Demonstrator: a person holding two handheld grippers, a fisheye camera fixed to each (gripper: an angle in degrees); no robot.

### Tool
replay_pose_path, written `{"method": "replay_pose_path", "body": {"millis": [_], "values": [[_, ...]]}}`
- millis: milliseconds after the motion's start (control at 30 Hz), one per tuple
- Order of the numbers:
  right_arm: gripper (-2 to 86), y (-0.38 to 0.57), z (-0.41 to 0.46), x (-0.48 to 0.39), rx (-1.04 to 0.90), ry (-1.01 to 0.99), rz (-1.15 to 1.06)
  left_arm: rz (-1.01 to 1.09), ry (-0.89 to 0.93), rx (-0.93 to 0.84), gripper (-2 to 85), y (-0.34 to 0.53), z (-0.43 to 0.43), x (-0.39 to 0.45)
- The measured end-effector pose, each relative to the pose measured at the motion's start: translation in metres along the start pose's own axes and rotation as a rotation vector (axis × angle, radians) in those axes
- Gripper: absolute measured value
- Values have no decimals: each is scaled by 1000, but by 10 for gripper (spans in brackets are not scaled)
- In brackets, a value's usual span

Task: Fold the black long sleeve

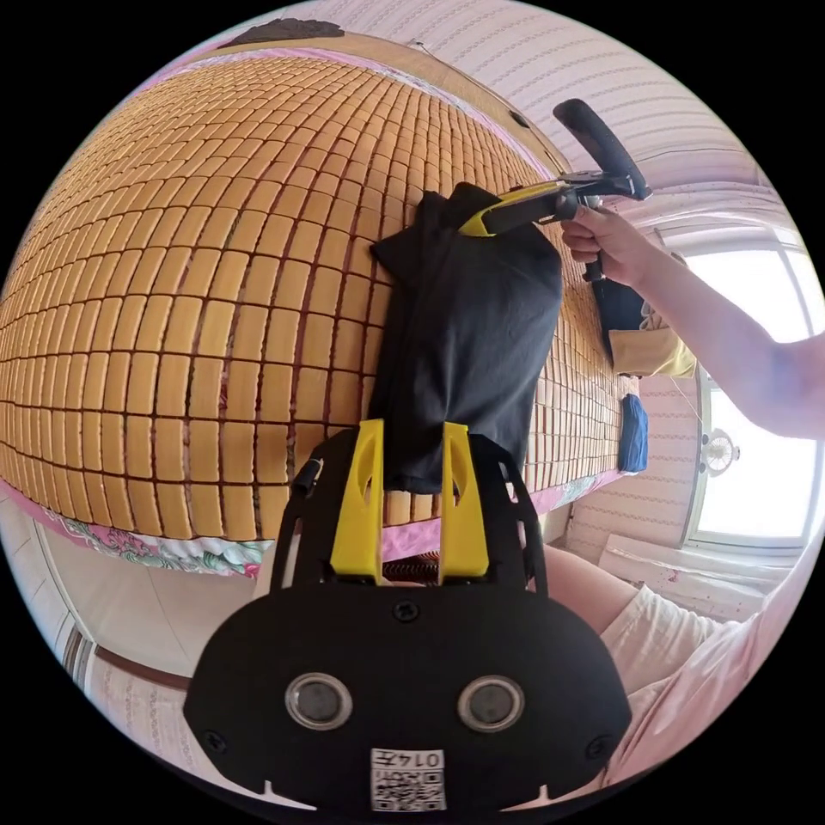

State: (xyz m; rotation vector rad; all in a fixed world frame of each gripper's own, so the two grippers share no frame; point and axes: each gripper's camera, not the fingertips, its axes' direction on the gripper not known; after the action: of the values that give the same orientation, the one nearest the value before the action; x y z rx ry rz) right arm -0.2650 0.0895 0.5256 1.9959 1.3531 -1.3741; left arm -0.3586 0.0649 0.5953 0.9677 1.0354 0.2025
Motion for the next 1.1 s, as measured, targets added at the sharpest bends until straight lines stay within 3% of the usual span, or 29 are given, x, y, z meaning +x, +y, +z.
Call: {"method": "replay_pose_path", "body": {"millis": [367,633,933,1100], "values": [[48,37,-49,-91,250,-68,-117,39,29,91,16,29,-4,8],[42,22,-123,-215,320,9,-188,97,-43,302,2,71,-109,32],[45,-152,-206,-368,350,-46,-580,-71,-278,539,14,161,-313,13],[64,-358,-199,-428,272,-73,-595,-193,-404,684,40,158,-403,-86]]}}
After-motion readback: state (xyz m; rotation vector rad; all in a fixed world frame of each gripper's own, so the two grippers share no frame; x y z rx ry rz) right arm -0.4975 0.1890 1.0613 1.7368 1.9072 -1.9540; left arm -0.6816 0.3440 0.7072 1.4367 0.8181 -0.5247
